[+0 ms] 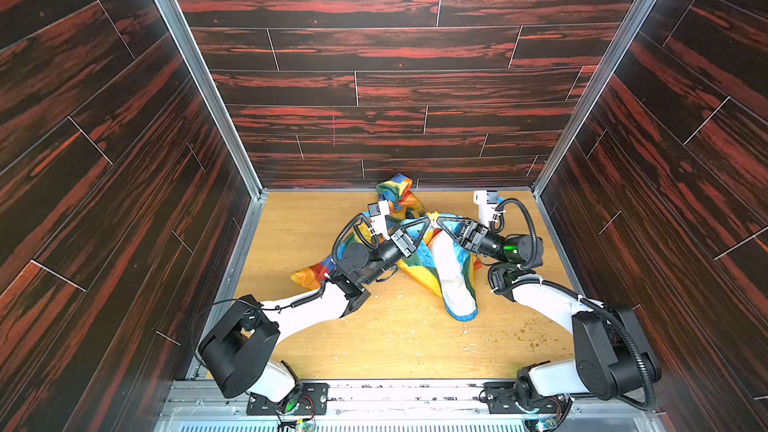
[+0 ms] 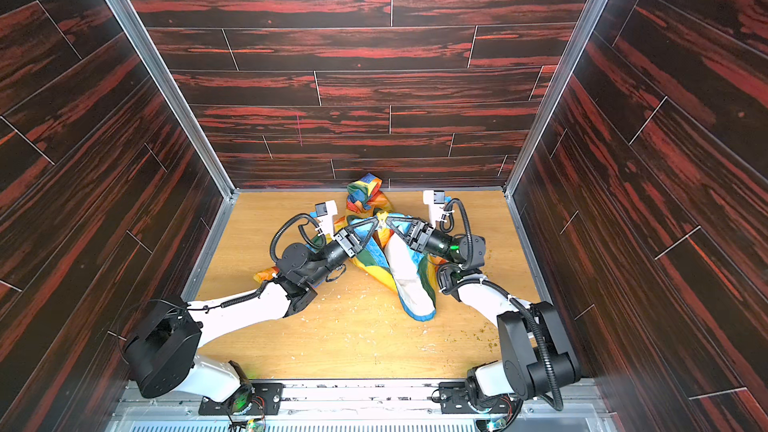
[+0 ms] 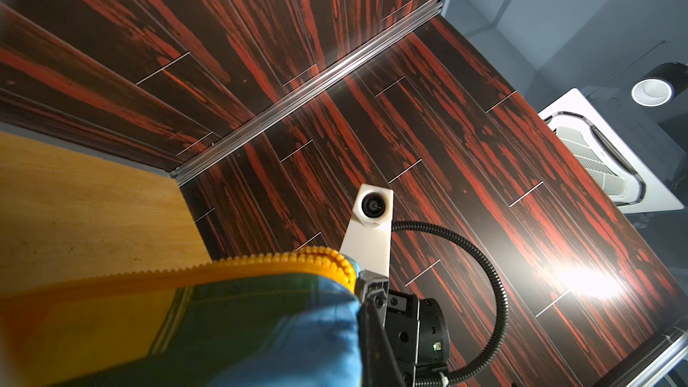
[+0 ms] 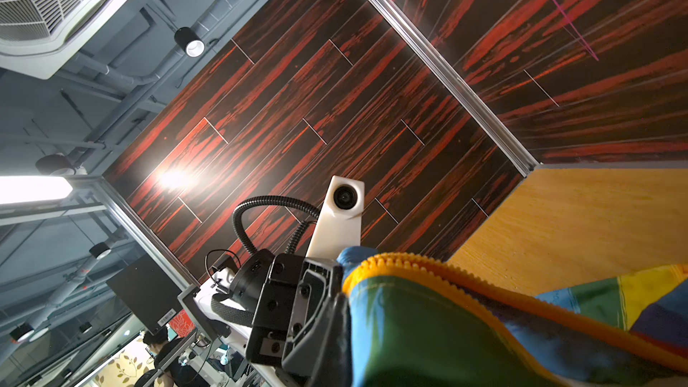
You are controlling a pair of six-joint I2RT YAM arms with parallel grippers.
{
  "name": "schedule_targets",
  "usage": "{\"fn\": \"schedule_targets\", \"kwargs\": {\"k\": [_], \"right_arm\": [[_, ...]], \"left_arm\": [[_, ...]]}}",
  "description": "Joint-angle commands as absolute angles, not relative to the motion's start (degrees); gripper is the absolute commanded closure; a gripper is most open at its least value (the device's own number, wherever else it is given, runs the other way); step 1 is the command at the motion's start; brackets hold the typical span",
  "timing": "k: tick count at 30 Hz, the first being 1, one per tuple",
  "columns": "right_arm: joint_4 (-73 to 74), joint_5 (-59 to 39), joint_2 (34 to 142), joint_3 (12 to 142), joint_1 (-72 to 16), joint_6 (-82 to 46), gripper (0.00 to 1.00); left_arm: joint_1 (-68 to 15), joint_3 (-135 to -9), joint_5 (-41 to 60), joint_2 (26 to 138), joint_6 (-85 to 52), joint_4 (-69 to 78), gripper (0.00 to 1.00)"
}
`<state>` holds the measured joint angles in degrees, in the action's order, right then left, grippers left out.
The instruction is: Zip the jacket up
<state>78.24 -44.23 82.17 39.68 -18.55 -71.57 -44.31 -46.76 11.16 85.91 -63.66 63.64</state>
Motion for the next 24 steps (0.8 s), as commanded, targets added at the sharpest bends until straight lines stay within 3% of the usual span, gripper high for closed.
{"fn": "schedule_targets", "kwargs": {"k": [1, 9, 19, 24], "right_arm": [[77.60, -40.05, 80.99, 38.99, -17.49, -71.89, 1.00], [69.95, -40.60, 80.42, 37.84, -17.41, -70.60, 0.93], [65.67, -42.87, 81.16, 35.18, -15.21, -72.26, 0.67], [58.04, -46.21, 81.27, 34.97, -15.03, -70.12, 0.61]], "left_arm": [[-45.27, -45.27, 14.46, 85.54, -64.61, 62.73, 1.00], [-45.09, -44.02, 14.05, 84.53, -65.40, 58.44, 1.00], [-43.63, -41.13, 13.07, 82.99, -67.00, 53.23, 1.00], [-42.25, -39.84, 12.70, 82.19, -67.63, 52.12, 1.00]]}}
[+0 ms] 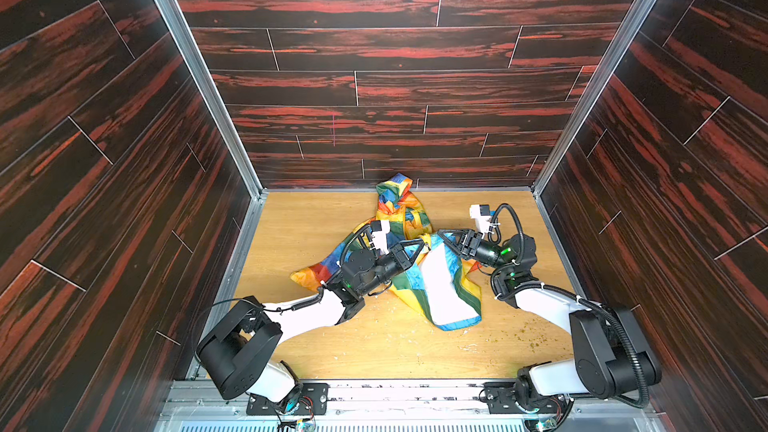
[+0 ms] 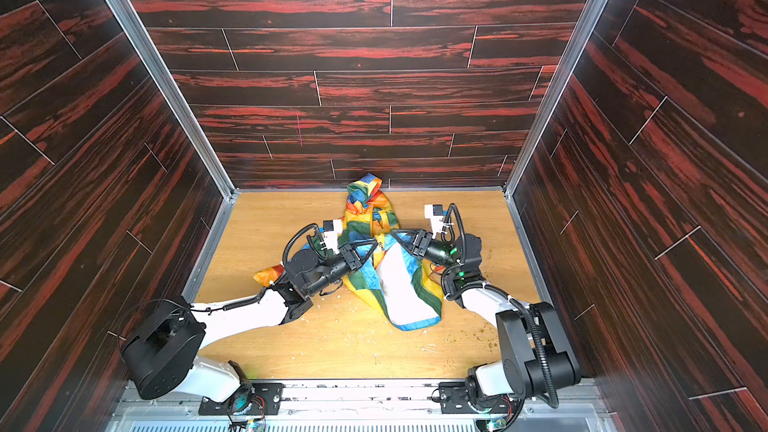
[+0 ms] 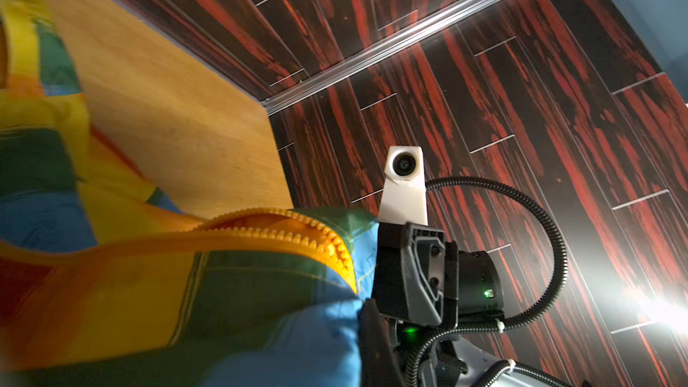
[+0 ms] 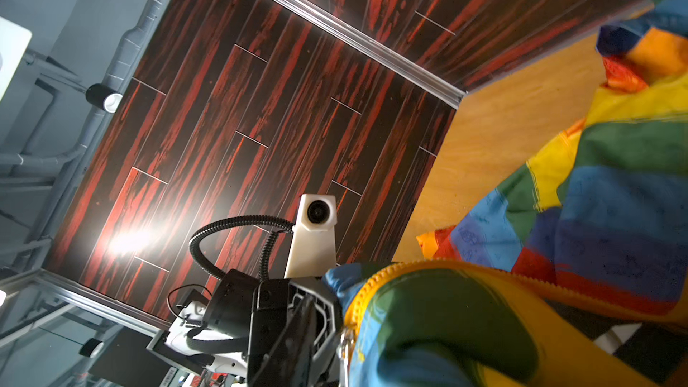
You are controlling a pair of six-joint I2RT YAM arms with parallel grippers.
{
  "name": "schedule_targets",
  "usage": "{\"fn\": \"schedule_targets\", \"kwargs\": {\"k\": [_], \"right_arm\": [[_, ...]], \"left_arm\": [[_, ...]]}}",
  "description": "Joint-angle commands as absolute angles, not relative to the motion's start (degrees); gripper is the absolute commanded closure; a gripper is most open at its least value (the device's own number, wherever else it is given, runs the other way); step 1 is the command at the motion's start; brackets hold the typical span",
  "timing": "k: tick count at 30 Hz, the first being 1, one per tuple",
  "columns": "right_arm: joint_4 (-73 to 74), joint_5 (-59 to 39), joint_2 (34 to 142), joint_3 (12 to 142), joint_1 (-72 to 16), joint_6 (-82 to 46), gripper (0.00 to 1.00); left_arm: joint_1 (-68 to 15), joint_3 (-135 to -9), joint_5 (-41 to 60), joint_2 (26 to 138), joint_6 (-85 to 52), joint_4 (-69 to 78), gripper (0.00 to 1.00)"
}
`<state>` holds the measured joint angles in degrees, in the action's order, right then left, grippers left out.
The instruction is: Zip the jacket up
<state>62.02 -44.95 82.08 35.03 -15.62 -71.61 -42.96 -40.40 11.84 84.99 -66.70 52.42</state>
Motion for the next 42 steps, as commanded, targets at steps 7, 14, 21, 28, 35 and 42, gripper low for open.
{"fn": "schedule_targets", "kwargs": {"k": [7, 14, 21, 28, 35, 42], "right_arm": [[39.88, -49.05, 78.21, 32.24, -13.87, -61.31, 0.57], [20.50, -51.13, 69.55, 30.90, -12.04, -48.87, 0.52], [-9.82, -43.91, 61.17, 40.59, -12.05, -29.76, 0.54], [-19.05, -40.56, 61.67, 48.37, -12.36, -23.68, 0.56], [-20.77, -37.44, 62.58, 53.30, -15.94, -21.87, 0.56], [-24.32, -31.25, 65.96, 58.81, -23.98, -19.20, 0.57]], "left_arm": [[-41.11, -39.66, 13.27, 81.14, -67.87, 49.67, 1.00], [-40.04, -40.72, 15.27, 79.57, -67.95, 43.57, 1.00], [-39.37, -42.69, 18.01, 77.15, -67.07, 32.88, 1.00], [-39.16, -42.38, 18.02, 74.23, -66.97, 27.86, 1.00], [-39.07, -42.34, 18.03, 73.23, -67.24, 25.81, 1.00], [-39.09, -42.43, 18.46, 73.43, -67.68, 25.62, 1.00]]}}
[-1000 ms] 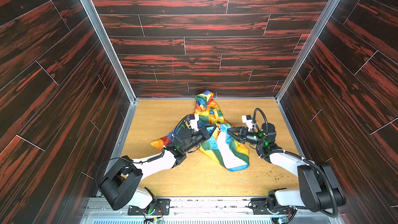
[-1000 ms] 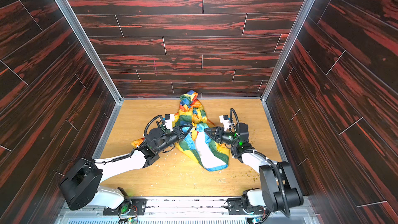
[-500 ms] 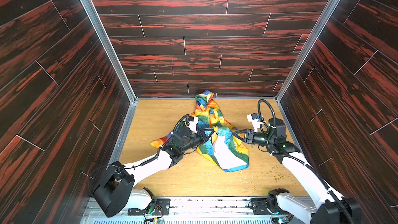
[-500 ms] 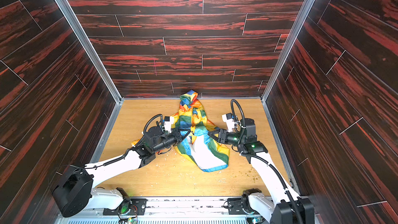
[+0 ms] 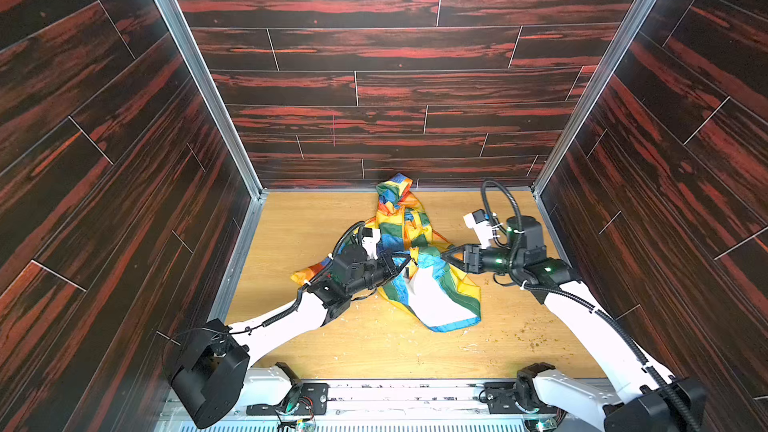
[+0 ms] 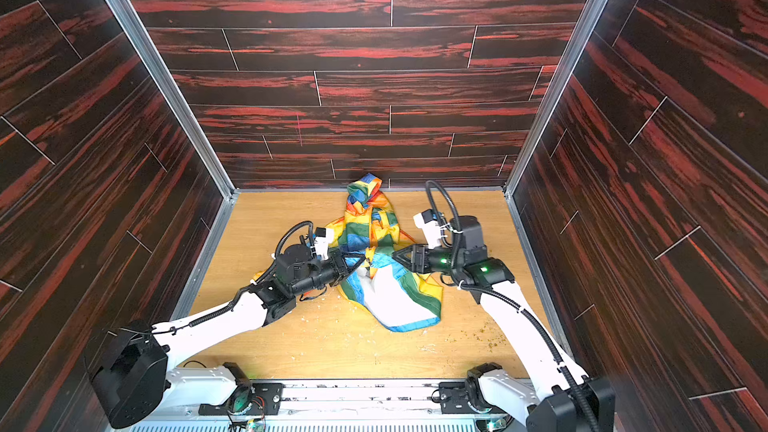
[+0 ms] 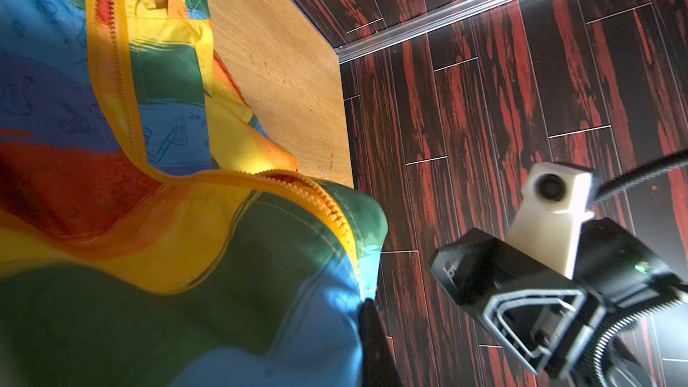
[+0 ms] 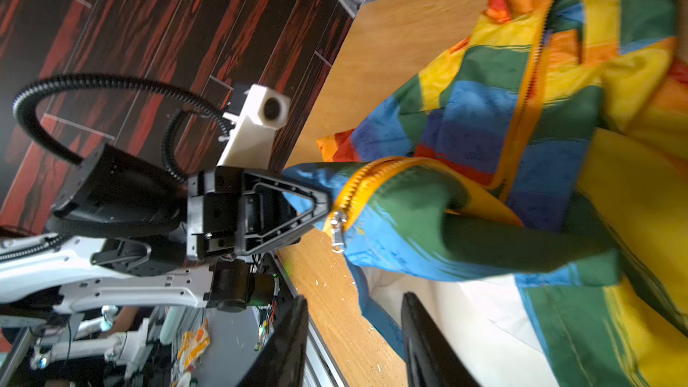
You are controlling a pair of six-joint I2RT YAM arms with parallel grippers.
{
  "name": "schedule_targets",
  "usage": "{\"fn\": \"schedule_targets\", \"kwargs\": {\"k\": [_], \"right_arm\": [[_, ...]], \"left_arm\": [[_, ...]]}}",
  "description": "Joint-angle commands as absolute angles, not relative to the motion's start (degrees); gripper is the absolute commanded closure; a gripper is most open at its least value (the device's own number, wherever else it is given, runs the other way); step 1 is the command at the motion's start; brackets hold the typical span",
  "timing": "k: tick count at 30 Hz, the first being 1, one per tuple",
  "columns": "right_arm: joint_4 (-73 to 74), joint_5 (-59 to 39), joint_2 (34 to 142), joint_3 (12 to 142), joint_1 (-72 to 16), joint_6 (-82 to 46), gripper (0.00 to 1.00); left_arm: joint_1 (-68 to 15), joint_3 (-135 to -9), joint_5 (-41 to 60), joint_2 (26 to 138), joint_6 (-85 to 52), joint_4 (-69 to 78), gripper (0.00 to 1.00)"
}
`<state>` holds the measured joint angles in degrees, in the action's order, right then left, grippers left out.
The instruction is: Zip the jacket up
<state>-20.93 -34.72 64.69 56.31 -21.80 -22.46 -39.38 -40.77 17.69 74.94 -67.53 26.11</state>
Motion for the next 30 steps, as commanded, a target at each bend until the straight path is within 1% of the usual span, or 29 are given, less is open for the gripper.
{"fn": "schedule_targets", "kwargs": {"k": [1, 4, 8, 10, 15, 23, 30], "right_arm": [[-24.58, -30.59, 66.29, 59.29, -24.90, -18.95, 0.57], [-25.42, -28.66, 67.67, 61.13, -27.65, -18.05, 0.58], [-26.70, -25.85, 69.97, 63.57, -31.08, -16.81, 0.63], [-27.25, -24.53, 70.89, 64.56, -32.50, -16.28, 0.64], [-28.12, -22.89, 72.64, 66.60, -34.78, -15.38, 0.64], [-29.07, -22.15, 74.01, 67.84, -36.89, -14.49, 0.59], [-30.15, -20.79, 74.69, 68.38, -38.30, -13.81, 0.58]], "left_arm": [[-39.11, -42.49, 18.68, 73.36, -67.76, 25.31, 1.00], [-39.02, -42.79, 19.08, 72.82, -67.52, 23.66, 1.00], [-39.02, -42.42, 19.19, 71.58, -67.24, 21.62, 1.00], [-39.02, -41.93, 18.95, 70.82, -67.28, 21.08, 1.00], [-38.89, -41.18, 18.29, 68.68, -66.80, 18.42, 1.00], [-38.67, -40.34, 17.69, 66.80, -66.56, 17.26, 1.00], [-38.61, -40.69, 18.43, 66.61, -66.60, 16.63, 1.00]]}}
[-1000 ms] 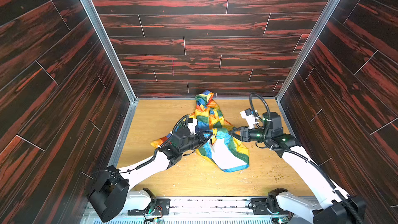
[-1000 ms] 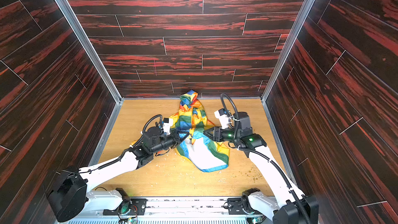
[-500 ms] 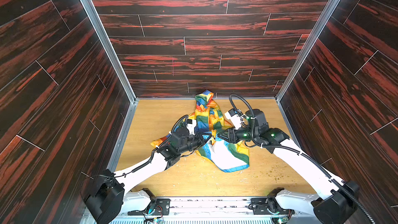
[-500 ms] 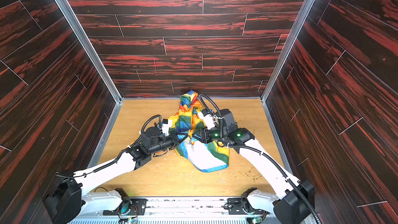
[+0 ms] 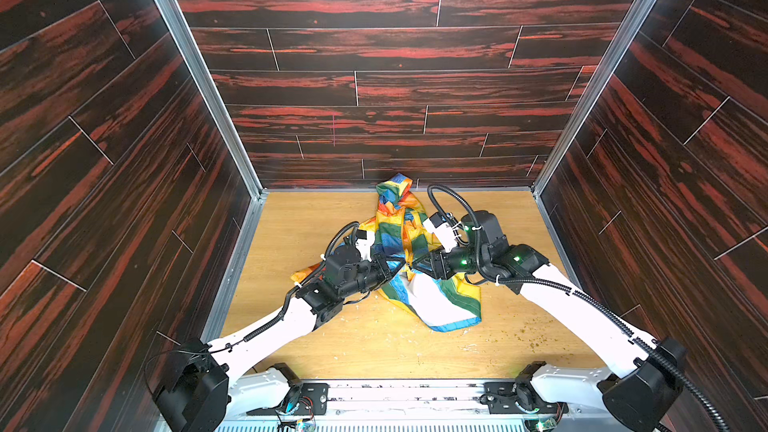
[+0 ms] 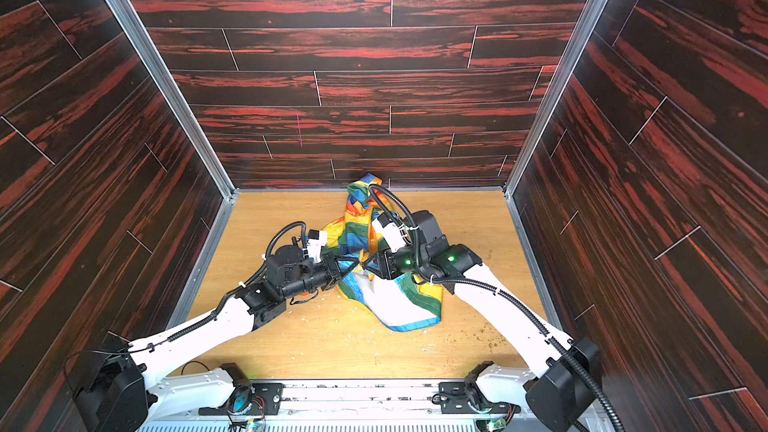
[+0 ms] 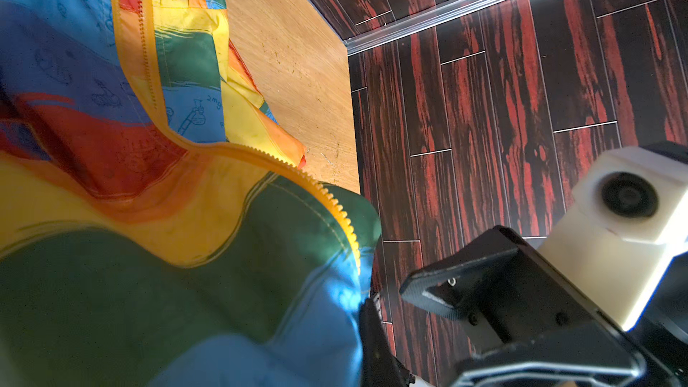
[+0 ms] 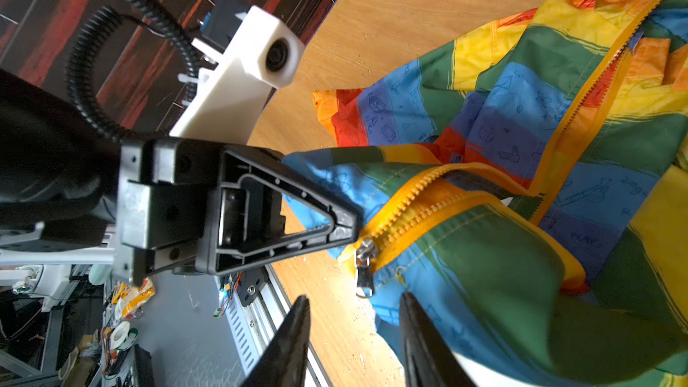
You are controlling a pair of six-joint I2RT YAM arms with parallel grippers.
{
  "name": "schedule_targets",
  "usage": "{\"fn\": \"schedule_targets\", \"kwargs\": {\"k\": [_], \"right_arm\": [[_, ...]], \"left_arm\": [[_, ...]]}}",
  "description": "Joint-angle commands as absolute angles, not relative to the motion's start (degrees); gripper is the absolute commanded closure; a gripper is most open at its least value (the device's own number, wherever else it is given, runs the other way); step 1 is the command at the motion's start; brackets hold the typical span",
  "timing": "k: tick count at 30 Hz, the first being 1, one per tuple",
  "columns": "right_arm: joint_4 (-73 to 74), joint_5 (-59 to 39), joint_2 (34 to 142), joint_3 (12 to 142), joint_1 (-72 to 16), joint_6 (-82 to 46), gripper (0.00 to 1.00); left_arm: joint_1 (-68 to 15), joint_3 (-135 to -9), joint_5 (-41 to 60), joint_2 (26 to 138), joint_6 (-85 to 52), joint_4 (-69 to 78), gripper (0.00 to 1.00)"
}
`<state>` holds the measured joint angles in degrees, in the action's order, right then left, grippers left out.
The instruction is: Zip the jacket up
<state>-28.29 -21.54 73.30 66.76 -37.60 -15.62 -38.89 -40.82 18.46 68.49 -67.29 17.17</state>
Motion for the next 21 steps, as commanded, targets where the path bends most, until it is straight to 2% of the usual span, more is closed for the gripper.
{"fn": "schedule_targets", "kwargs": {"k": [1, 6, 9, 21], "right_arm": [[-30.28, -20.58, 74.84, 68.38, -38.53, -13.72, 0.58], [-30.59, -20.39, 75.58, 68.64, -39.18, -13.36, 0.61], [-30.67, -20.39, 76.17, 68.73, -39.46, -13.25, 0.70], [-30.15, -20.39, 76.82, 68.20, -39.68, -13.15, 0.63]], "left_arm": [[-38.58, -40.69, 18.38, 66.57, -66.56, 16.56, 1.00], [-38.59, -40.64, 18.65, 66.45, -66.67, 16.40, 1.00], [-38.58, -40.65, 18.94, 66.36, -66.87, 16.35, 1.00], [-38.58, -40.77, 19.66, 66.86, -67.13, 16.70, 1.00]]}}
